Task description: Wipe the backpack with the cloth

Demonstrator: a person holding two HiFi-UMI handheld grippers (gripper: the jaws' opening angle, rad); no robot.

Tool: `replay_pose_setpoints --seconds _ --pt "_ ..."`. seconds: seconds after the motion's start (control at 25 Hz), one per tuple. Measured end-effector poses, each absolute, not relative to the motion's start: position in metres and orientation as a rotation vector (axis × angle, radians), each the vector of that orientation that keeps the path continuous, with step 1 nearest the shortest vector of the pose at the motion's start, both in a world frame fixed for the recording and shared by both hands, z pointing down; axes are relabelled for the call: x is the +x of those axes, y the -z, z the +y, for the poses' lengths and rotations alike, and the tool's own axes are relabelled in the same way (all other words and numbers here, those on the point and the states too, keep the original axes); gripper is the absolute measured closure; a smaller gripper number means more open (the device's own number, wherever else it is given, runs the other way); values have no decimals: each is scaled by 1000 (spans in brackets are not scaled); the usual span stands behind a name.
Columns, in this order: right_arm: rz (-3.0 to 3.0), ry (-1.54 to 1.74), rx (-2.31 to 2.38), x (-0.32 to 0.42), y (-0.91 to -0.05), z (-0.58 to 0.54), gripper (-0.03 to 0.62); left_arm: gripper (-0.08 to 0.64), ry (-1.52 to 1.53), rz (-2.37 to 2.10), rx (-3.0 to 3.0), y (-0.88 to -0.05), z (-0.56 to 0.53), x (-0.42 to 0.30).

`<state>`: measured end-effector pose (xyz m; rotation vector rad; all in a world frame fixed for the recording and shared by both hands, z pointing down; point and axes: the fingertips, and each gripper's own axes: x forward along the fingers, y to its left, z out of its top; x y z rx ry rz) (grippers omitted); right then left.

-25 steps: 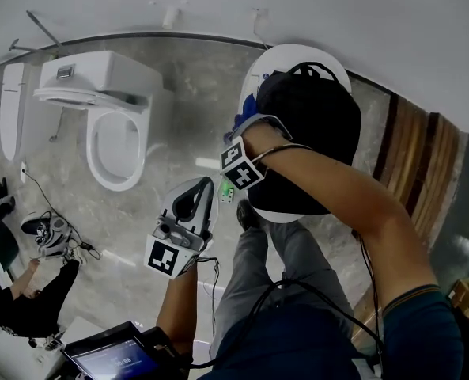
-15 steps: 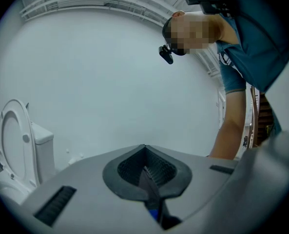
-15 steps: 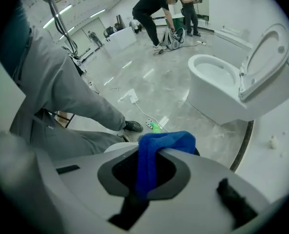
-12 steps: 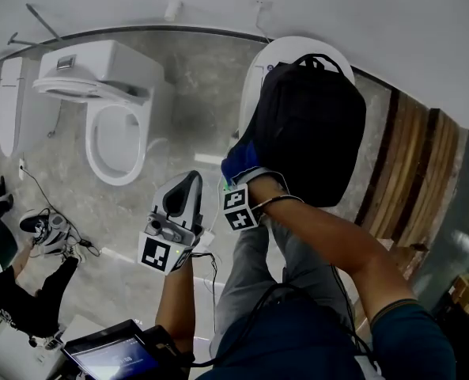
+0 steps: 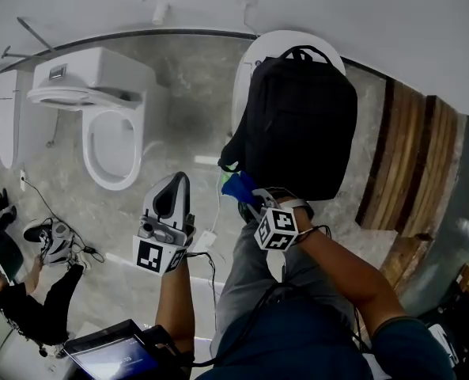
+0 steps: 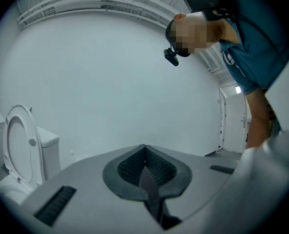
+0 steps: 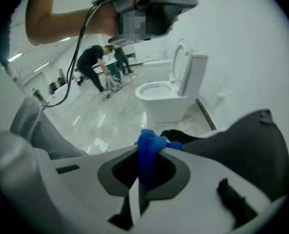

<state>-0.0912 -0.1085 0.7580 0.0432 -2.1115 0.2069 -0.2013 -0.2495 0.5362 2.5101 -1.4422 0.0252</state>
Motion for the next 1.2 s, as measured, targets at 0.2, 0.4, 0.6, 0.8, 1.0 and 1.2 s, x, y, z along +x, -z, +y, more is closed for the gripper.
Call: replay_pose_setpoints --seconds 0.2,0.4,0.6,0.8,1.0,1.2 --pt "-2173 -409 506 -14 -736 -128 565 557 -39 -1406 2528 -537 -247 -188" --pt "-2145 -551 920 65 -726 -157 565 557 -50 -1356 2554 -539 -249 -168" --pt "-2083 -579 1255 125 -715 -189 565 557 -61 -1308 2574 -542 -254 -146" --pt "-2021 -620 1531 173 -711 -241 565 557 -63 -1264 2587 -545 -262 -125" --pt "-1966 -573 1639 193 -707 -311 565 557 -68 -1200 2603 -548 -268 -103" --pt "-1957 -329 1401 156 -706 -379 565 557 -69 -1172 2604 -552 -274 -91"
